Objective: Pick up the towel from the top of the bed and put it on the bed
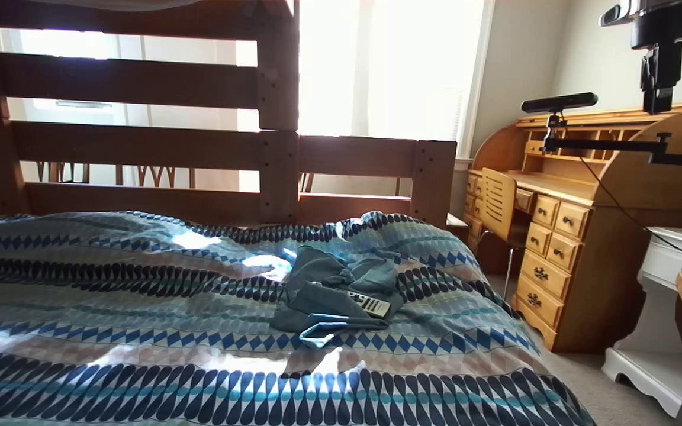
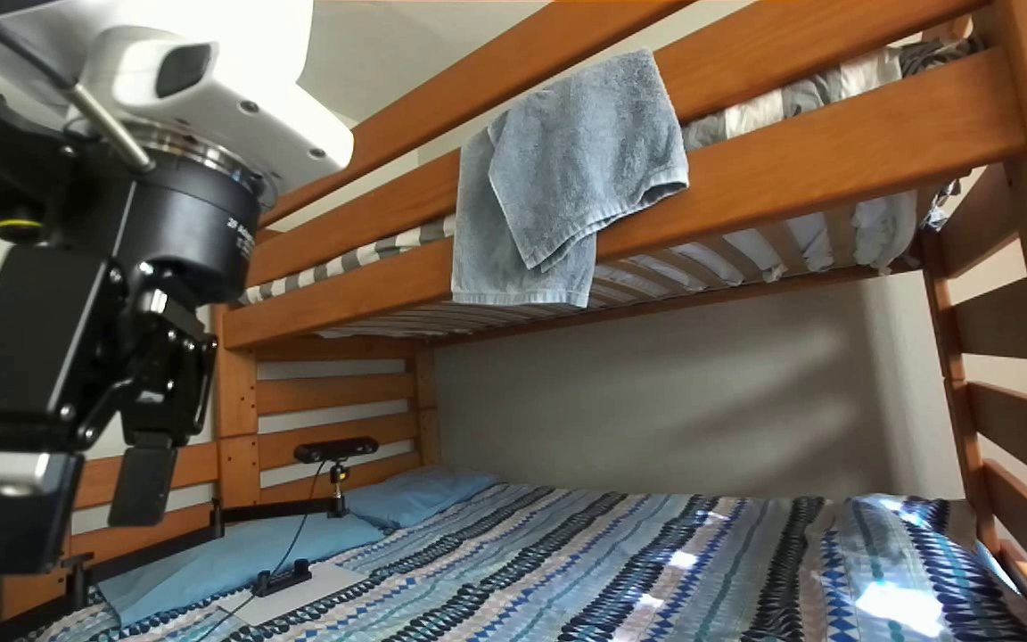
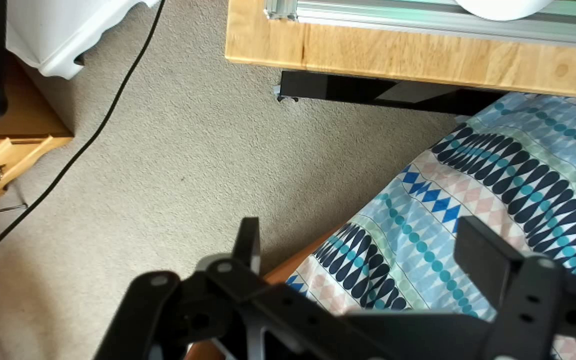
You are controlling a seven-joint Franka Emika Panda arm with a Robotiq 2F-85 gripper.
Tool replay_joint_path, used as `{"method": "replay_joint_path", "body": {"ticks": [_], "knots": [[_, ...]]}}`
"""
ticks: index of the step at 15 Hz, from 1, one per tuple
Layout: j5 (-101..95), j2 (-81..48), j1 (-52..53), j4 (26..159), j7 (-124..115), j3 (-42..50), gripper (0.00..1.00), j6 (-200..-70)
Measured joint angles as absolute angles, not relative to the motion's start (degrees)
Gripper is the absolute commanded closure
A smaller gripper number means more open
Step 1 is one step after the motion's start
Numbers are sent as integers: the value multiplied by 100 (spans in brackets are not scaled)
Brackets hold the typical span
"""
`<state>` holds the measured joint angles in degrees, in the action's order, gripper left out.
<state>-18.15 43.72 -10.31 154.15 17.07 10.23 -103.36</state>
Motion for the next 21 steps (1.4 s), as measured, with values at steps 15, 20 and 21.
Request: {"method": "replay_joint_path", "body": {"ticks": [15,20,21], "knots": [[-1401,4437,-605,15415,1701,980,0,-10331],[-711,4749,100,15285,1671,591,0,-9874],[-624,4801,214,15229,1645,493,0,-9774]]}}
